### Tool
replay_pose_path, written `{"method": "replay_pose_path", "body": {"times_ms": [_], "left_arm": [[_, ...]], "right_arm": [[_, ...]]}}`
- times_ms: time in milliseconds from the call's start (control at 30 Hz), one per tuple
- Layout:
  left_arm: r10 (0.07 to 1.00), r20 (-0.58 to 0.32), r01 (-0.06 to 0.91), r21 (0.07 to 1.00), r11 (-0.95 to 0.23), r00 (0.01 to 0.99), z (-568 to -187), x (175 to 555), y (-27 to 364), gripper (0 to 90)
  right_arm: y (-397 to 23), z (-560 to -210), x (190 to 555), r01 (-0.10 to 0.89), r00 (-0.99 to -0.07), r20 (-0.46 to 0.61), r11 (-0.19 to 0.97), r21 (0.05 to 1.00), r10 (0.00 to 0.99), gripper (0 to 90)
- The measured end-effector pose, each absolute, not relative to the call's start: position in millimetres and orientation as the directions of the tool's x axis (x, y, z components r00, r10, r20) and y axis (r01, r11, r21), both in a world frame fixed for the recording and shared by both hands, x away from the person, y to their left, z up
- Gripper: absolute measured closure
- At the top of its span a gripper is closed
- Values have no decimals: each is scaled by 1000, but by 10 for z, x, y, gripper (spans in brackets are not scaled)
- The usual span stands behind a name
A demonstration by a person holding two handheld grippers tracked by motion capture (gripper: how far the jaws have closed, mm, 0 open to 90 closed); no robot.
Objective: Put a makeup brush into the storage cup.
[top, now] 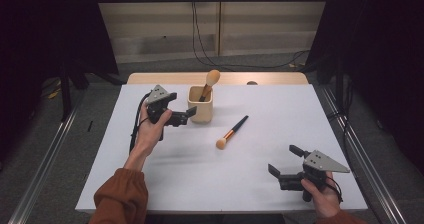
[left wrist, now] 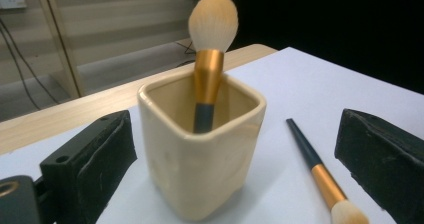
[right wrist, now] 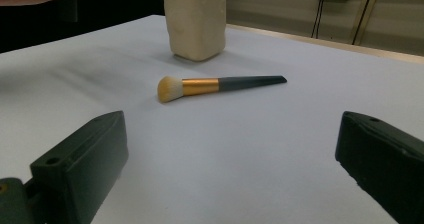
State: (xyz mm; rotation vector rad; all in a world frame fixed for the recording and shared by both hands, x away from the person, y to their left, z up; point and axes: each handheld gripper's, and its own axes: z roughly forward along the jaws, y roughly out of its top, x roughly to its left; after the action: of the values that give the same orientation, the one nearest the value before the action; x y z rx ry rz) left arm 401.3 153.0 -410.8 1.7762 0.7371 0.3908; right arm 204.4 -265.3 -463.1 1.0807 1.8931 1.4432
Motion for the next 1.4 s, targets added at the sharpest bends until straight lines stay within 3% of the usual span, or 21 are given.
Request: {"method": "replay_pose_path", "body": {"times_ms": [533, 1400], "left_arm": [[719, -96, 295, 943, -156, 688, -4179, 3632, 2154, 25], [754, -64, 298, 938, -178, 654, -4396, 2986, 2417, 29]], "right_arm": [[-2651, -4623, 2028, 277, -544, 62, 110, 954, 837, 2], [-2655, -4636, 2059, 285, -519, 71, 94, 954, 852, 1]]}}
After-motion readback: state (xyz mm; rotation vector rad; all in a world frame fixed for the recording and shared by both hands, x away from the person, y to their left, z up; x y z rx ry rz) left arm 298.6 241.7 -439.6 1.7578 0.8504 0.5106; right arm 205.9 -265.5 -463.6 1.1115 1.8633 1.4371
